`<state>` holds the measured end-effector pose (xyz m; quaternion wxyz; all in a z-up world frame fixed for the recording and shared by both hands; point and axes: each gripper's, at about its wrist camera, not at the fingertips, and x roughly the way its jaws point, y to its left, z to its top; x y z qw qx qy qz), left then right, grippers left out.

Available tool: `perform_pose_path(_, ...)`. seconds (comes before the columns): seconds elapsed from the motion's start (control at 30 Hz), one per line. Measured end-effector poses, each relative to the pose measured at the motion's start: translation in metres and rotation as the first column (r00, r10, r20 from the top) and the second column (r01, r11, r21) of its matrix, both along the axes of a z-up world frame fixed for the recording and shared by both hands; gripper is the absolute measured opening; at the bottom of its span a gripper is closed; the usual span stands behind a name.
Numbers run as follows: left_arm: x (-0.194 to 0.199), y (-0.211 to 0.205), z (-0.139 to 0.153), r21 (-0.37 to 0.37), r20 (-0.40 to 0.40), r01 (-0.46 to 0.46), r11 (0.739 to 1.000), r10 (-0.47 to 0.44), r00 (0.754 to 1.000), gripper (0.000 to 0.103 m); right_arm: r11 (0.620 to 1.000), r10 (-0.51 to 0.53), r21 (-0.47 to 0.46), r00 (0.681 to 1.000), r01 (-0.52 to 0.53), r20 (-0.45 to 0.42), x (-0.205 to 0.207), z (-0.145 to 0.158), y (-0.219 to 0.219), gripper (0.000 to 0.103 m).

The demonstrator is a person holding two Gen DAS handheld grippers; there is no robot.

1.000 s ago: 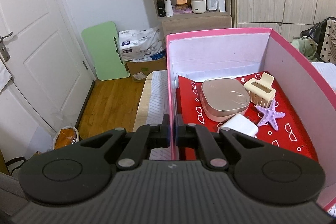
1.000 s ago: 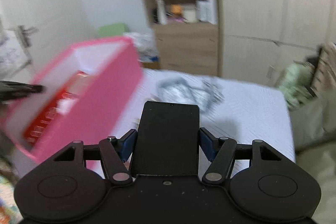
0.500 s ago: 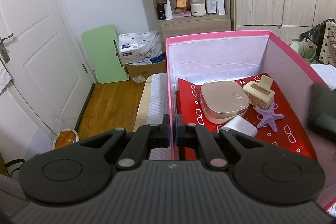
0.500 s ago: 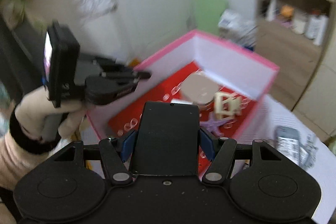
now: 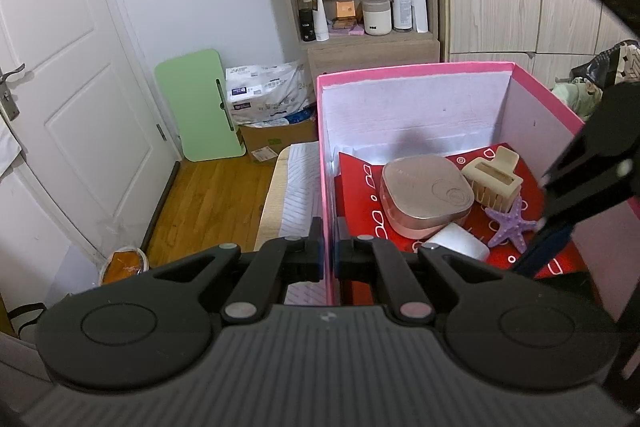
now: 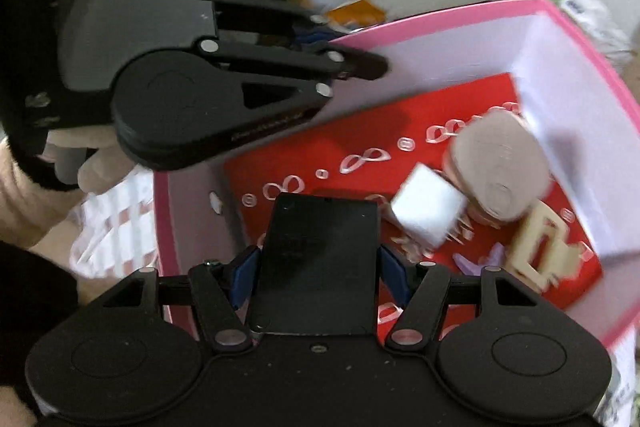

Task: Organize rigid objects
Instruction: 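Carry the black power bank into the pink box and open the right tool, then grasp the silver keys on the ring with the right tool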

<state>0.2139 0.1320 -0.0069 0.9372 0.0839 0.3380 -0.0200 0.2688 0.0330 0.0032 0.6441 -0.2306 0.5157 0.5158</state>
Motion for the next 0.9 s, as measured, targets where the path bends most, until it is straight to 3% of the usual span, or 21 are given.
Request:
perform_pose_path(0.17,0.000,0.000,-0.001,0.000,0.001,0.003,1.000,-0.003,1.000,0.004,0.996,0.094,-0.006,0.995,-0.094,-0.015,0.002,-0.006,0.019,0.069)
perform_pose_path(0.27,-0.001,0.001,-0.001,-0.010,0.002,0.002,1.000,-0.002,1.000,0.004,0.995,0.104,0.004,0.995,-0.104,-0.001,0.002,-0.006,0.018,0.076)
perform_pose_path(0.33,-0.001,0.002,-0.001,-0.019,0.002,0.002,1.000,-0.002,1.000,0.004,0.998,0.070,0.005,0.996,-0.070,0.061,0.001,-0.003,0.013,0.076)
perform_pose_path(0.47,0.000,0.001,-0.001,-0.015,0.007,0.002,1.000,-0.001,1.000,0.004,0.999,0.000,0.033,0.996,-0.004,0.093,-0.005,0.009,-0.007,0.077)
perform_pose_path(0.6,0.000,0.001,-0.001,-0.019,0.008,-0.002,1.000,0.002,1.000,0.004,0.988,-0.129,0.106,0.975,0.112,0.178,-0.025,0.030,-0.034,0.077)
perform_pose_path(0.77,-0.001,0.000,-0.001,-0.013,0.010,-0.003,1.000,0.003,1.000,0.004,0.936,-0.289,0.245,0.949,0.253,0.124,-0.045,0.060,-0.084,0.077)
perform_pose_path(0.9,-0.001,0.001,-0.001,-0.011,0.010,-0.006,1.000,0.006,1.000,0.004,0.869,-0.425,0.337,0.895,0.361,0.137,-0.068,0.085,-0.127,0.077)
